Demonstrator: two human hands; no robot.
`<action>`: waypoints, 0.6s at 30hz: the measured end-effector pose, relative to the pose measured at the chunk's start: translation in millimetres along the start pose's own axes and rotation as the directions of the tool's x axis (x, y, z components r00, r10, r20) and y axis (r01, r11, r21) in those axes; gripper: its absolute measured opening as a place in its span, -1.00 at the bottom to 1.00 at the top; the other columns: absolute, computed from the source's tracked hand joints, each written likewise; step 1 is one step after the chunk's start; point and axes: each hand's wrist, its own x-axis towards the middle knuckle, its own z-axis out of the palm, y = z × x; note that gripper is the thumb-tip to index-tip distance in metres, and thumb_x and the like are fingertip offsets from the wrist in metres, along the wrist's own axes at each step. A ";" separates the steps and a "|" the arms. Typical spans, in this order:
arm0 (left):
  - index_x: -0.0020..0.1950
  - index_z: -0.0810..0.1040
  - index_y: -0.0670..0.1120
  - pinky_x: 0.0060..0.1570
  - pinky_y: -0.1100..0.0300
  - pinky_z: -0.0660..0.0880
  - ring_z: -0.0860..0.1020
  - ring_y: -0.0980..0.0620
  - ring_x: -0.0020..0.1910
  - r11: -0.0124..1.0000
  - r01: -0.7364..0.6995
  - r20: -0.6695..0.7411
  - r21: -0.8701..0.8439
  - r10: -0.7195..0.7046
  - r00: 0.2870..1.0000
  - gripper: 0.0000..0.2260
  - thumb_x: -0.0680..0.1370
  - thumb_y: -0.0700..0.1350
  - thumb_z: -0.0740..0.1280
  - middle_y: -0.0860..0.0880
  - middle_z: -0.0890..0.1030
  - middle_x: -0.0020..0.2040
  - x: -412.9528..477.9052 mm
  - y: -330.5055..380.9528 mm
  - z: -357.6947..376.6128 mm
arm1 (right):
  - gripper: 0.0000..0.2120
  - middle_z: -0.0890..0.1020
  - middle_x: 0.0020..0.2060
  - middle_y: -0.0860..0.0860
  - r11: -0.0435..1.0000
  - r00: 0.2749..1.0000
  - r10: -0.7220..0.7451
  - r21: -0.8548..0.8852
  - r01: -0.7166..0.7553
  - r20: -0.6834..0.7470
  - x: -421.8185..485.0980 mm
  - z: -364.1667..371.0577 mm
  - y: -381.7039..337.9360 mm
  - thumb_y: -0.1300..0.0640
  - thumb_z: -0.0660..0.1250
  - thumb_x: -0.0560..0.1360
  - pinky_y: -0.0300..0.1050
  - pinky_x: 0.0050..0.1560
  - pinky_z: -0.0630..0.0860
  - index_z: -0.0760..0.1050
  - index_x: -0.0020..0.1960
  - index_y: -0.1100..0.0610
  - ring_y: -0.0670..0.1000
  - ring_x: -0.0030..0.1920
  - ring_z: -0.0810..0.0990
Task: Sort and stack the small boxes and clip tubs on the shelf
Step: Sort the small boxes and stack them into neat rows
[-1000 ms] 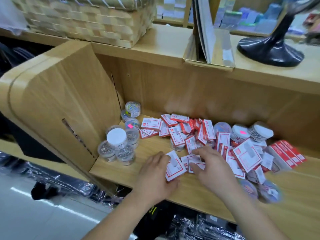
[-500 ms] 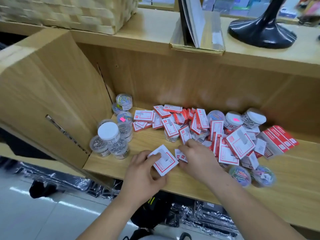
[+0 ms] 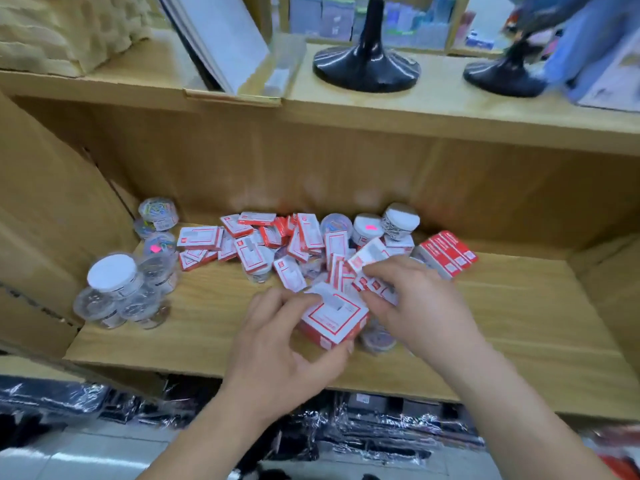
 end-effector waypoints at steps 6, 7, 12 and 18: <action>0.18 0.61 0.04 -0.02 0.07 0.54 0.53 -0.03 0.04 0.979 -0.175 0.156 -0.102 0.189 0.969 -0.53 0.39 0.26 0.49 0.02 0.54 0.03 -11.5 85.7 120.1 | -0.75 0.59 0.10 -0.13 0.957 0.961 0.274 -0.104 -0.271 0.023 -49.5 -44.0 131.6 -0.14 0.36 0.50 -0.04 -0.03 0.56 0.55 0.18 -0.19 0.07 0.13 0.60; 0.20 0.58 0.05 -0.01 0.06 0.53 0.53 -0.05 0.04 0.974 -0.206 0.188 -0.090 0.220 0.957 -0.53 0.40 0.26 0.47 0.00 0.54 0.05 -16.5 94.6 140.5 | -0.75 0.58 0.11 -0.12 0.945 0.950 0.309 -0.118 -0.304 0.029 -53.9 -45.1 151.8 -0.14 0.36 0.51 -0.03 -0.01 0.56 0.56 0.18 -0.19 0.07 0.14 0.60; 0.25 0.46 0.10 0.07 -0.01 0.54 0.49 -0.08 0.09 0.968 -0.246 0.386 0.055 0.207 0.899 -0.49 0.39 0.28 0.40 -0.02 0.50 0.14 -38.5 116.0 218.9 | -0.79 0.58 0.13 -0.05 0.907 0.904 0.419 -0.083 -0.412 0.089 -57.4 -30.3 234.5 -0.12 0.35 0.51 -0.02 0.01 0.56 0.58 0.13 -0.15 0.10 0.13 0.60; 0.25 0.50 0.08 0.11 -0.02 0.50 0.46 -0.05 0.14 0.952 -0.207 0.444 0.223 0.090 0.892 -0.41 0.38 0.43 0.28 0.01 0.50 0.17 -12.7 129.0 266.7 | -0.73 0.57 0.13 0.00 0.877 0.879 0.475 -0.100 -0.470 0.040 -36.3 -21.5 304.3 -0.11 0.31 0.55 -0.08 -0.11 0.49 0.53 0.22 -0.08 0.13 0.10 0.58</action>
